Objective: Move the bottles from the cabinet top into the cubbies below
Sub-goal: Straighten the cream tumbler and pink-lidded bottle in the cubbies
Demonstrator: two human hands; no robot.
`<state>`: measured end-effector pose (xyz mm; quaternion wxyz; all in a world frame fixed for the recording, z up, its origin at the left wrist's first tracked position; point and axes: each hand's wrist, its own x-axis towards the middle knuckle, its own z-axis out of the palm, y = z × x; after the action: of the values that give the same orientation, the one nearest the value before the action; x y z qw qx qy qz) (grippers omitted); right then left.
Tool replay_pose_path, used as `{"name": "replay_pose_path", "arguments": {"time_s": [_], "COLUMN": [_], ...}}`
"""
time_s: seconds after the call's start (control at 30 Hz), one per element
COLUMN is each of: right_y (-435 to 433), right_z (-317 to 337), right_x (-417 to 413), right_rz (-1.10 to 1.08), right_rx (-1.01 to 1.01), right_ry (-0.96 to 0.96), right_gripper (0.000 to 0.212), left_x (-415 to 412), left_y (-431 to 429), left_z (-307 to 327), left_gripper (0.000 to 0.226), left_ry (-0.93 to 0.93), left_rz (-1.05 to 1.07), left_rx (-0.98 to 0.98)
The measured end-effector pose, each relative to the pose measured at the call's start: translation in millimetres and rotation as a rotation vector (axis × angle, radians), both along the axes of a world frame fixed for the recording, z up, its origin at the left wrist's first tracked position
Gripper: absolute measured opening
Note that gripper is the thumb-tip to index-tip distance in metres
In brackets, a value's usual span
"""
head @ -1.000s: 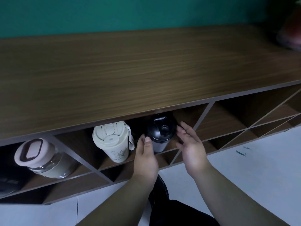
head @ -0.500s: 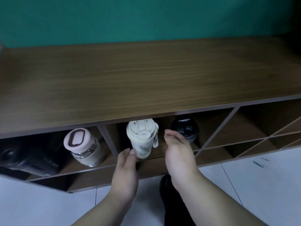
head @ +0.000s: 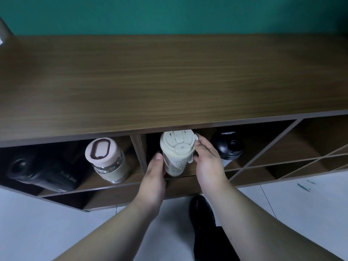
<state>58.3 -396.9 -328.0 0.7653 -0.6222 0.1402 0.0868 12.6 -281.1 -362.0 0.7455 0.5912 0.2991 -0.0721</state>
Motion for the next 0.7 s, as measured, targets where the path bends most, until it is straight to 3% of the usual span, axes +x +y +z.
{"name": "replay_pose_path", "arguments": {"time_s": [0.7], "right_y": [2], "right_z": [-7], "right_x": [0], "right_rz": [0.01], "right_rx": [-0.037], "right_ry": [-0.047], "right_gripper": [0.028], "left_x": [8], "left_y": [1], "left_z": [-13], "left_gripper": [0.029], "left_ry": [-0.03], "left_rz": [-0.059], "left_rx": [0.046]}}
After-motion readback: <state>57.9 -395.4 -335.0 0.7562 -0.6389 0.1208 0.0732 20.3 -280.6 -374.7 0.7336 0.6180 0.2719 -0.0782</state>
